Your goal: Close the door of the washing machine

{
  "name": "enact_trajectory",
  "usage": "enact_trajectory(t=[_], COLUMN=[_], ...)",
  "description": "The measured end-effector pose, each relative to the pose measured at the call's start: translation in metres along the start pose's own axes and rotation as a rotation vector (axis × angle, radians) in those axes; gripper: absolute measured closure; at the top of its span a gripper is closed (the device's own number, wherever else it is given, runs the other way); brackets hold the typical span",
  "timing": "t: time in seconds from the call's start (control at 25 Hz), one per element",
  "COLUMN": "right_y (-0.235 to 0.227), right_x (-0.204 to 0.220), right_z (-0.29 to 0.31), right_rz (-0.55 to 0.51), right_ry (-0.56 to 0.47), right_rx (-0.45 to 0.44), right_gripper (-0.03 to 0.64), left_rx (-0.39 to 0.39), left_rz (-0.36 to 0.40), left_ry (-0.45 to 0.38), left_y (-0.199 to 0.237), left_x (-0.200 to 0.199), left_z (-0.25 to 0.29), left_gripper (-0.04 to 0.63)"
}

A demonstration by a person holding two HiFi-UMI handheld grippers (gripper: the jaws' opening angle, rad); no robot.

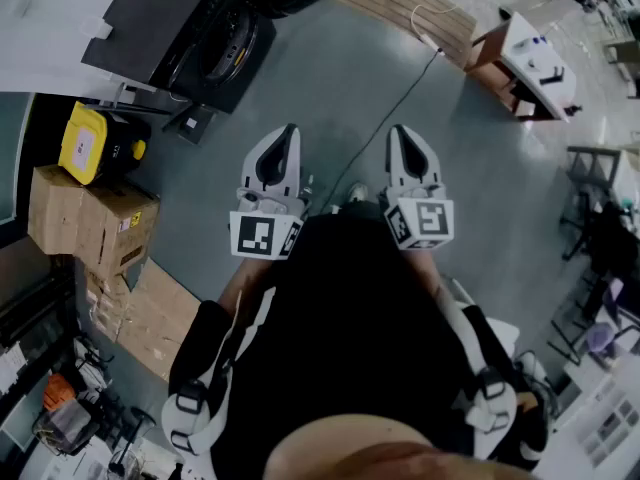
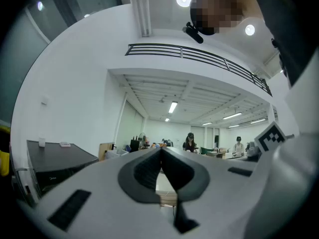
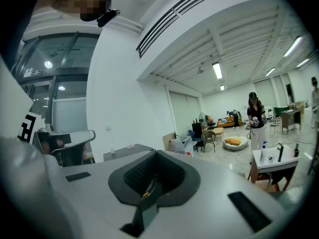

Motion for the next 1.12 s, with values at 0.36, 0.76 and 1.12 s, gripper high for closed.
enact_trajectory(t=[0.36,0.76,1.12], right_y=[0.002,-0.015,-0.066], right_x=[0.0,-0.003,-0.012], right_z=[-0.005,-0.016,-0.029], right_rz=[-0.003,0.007,-0.011], right_ry=[-0.002,-0.006,0.021], right_rx=[-0.01,-0.046,-0.107], right_gripper=[0.611,0.463,0.464], left_rx=[-0.004,-0.015,-0.072], left_rz=[-0.021,-0.021,-0.018], left_ry=[-0.015,-0.003,-0.002], left_y=[-0.005,-0.031,-0.083], left_x=[-0.001,0.001,-0.002], left_z=[0.0,0.007,0.028], left_gripper=[0.589,0.589,0.589])
Point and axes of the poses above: the fingertips, and each gripper's own axes: z forward along the fingers, y to its left, x out of its underside, the point moved 4 cm from there along -z, backward along the fingers, and after that the axes turned 10 degrees about z, right-handed, at the moved point
